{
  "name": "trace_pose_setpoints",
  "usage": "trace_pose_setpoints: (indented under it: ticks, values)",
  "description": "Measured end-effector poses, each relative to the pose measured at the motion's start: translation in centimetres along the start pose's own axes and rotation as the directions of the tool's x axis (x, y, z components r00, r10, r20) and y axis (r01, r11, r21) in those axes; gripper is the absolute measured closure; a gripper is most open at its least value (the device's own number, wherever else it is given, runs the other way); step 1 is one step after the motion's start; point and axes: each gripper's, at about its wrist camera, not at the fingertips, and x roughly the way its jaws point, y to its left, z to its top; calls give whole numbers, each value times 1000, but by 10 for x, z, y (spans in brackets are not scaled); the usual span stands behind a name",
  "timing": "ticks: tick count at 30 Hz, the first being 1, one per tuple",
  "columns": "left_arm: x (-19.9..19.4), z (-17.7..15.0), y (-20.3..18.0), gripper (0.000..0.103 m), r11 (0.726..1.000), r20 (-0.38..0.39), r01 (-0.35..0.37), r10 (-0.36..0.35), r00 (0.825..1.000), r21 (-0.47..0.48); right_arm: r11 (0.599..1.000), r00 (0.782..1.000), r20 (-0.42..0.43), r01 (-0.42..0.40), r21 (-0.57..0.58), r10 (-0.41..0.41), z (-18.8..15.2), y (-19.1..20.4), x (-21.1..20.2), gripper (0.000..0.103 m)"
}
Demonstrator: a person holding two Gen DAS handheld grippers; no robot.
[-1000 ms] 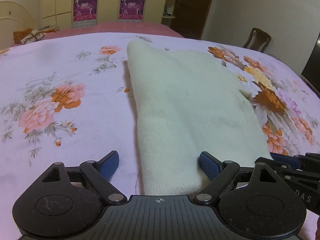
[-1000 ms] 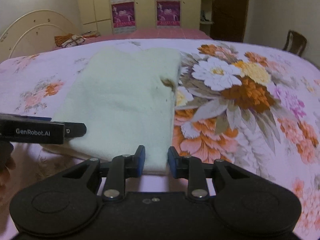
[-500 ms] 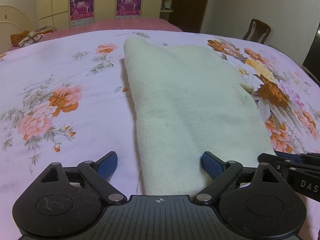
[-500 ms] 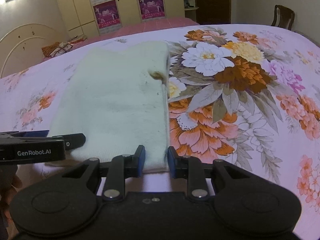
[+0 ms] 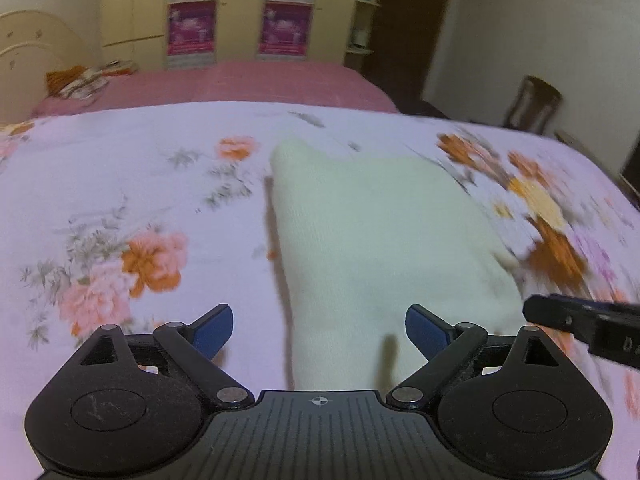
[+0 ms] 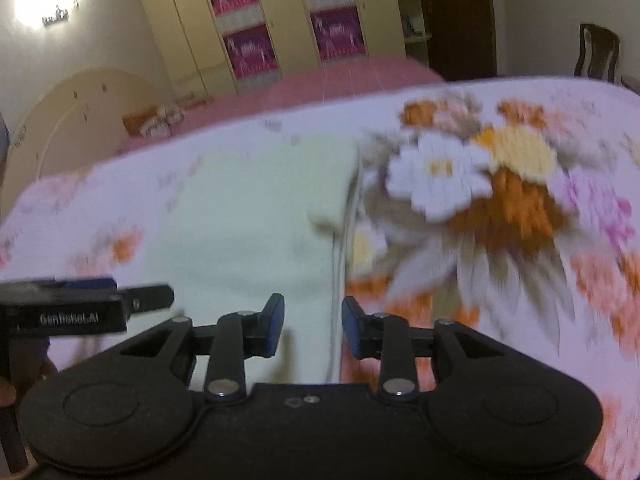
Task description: Fold small clothes
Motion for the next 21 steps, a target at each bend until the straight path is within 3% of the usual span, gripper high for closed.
trace_pose_setpoints:
  ticks: [4,9,10,12,17,21]
  values:
    - [13,8,8,10,997,7,-31,32,999,-73,1000,1000,16,-10,-18,11,16,6,20,69]
    - [38,5,4,10,998,-49,-15,13,999,-54,999,1000,-17,4,-40,-5,17,6,44,71]
    - [41,3,3,10,998,-61,-10,7,998,-56,998,999,-29,19,-55,-20,15,6,48,76]
    - [43,-1,1,10,998,-62,-7,3,998,-56,994,997,-44,54,-94,-59,9,4,53,78]
    - [43,1,2,10,998,-64,12,-17,998,-67,999,998,-62,-6,33,8,6,-19,49,71]
    - [41,5,-1,10,998,-58,23,-27,998,-62,999,999,-48,-19,40,21,9,-22,44,64]
